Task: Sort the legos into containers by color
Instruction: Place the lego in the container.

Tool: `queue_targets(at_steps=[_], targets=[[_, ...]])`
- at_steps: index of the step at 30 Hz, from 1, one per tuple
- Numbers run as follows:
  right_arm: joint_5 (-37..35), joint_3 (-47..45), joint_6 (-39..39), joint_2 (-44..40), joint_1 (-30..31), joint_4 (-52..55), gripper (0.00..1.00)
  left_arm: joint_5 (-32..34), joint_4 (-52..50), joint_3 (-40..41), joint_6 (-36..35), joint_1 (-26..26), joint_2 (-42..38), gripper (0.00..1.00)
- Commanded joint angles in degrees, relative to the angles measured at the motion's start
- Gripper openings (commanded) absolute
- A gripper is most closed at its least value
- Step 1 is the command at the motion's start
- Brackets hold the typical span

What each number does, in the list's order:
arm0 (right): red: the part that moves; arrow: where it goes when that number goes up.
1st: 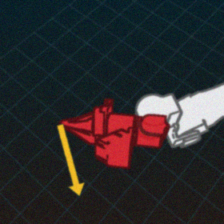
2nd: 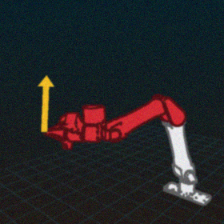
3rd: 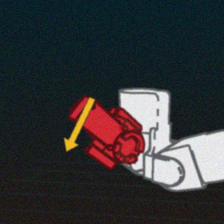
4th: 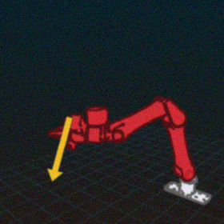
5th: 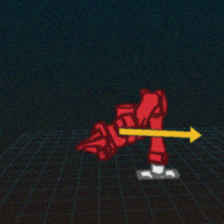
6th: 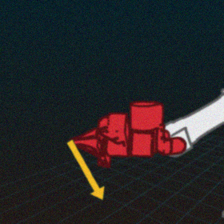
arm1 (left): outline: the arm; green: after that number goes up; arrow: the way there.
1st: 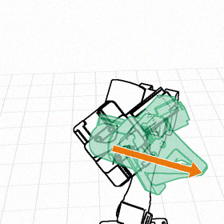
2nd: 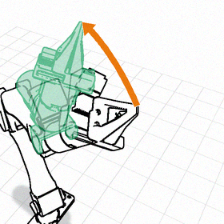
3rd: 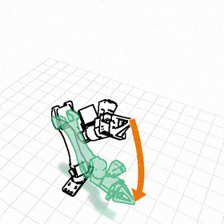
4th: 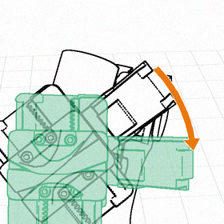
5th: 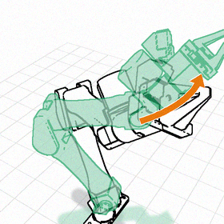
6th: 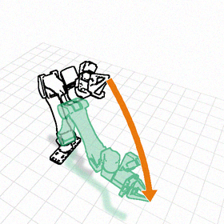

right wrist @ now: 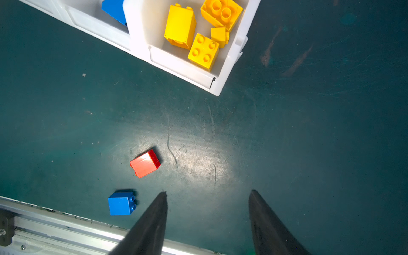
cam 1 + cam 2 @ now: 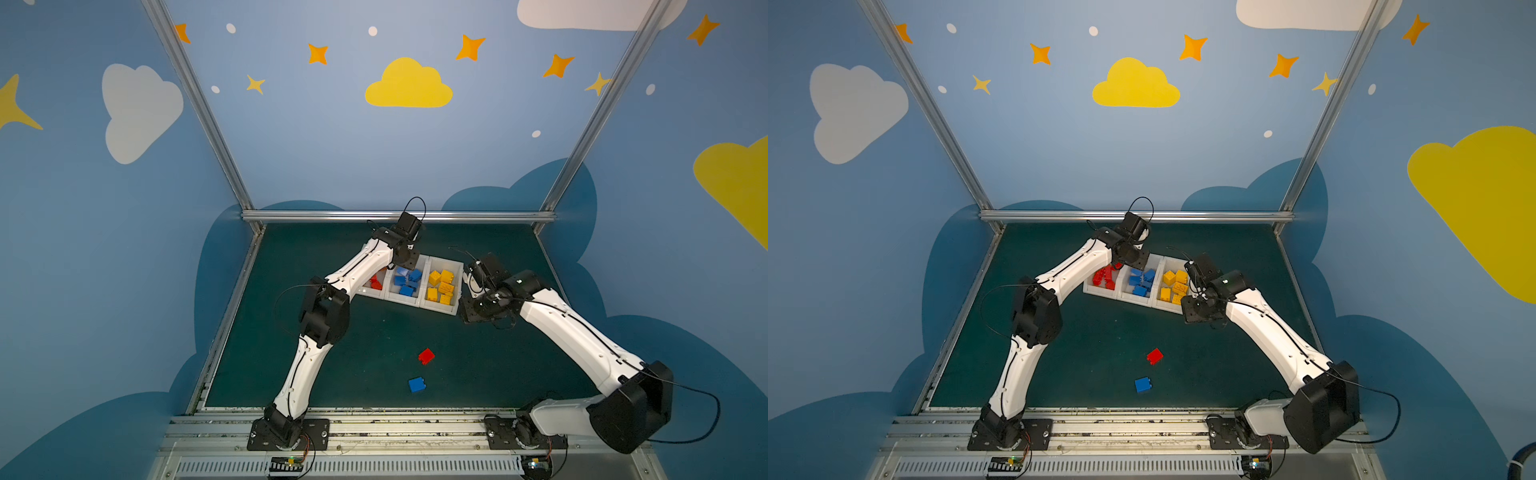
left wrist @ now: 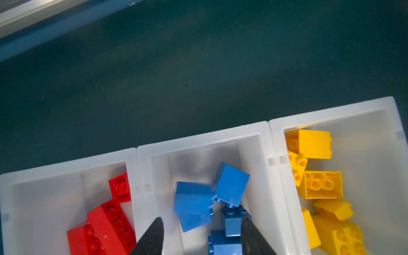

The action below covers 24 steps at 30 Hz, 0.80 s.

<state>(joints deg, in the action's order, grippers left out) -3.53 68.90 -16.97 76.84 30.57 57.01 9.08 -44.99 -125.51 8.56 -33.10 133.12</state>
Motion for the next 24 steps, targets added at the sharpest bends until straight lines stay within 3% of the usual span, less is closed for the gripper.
queue_targets(at_steps=[1, 10, 16, 24], targets=[[0.73, -1.27, 1.2, -2.9, -0.11, 0.33, 0.6, 0.41, 0.14, 2.78, 1.34, 0.2, -2.25, 0.6], [3.31, -4.83, 3.34, -4.43, 0.26, -0.47, 0.61, -1.18, 2.02, 9.02, 2.72, 0.32, -7.87, 0.62], [5.11, -9.37, -1.57, -3.25, 4.87, -1.35, 0.61, -3.09, 10.26, 26.22, 6.42, 0.93, -20.39, 0.62], [3.39, -11.95, -13.19, 2.74, 19.87, -3.89, 0.61, -1.87, 17.68, 51.13, 11.91, 1.64, -36.46, 0.62]])
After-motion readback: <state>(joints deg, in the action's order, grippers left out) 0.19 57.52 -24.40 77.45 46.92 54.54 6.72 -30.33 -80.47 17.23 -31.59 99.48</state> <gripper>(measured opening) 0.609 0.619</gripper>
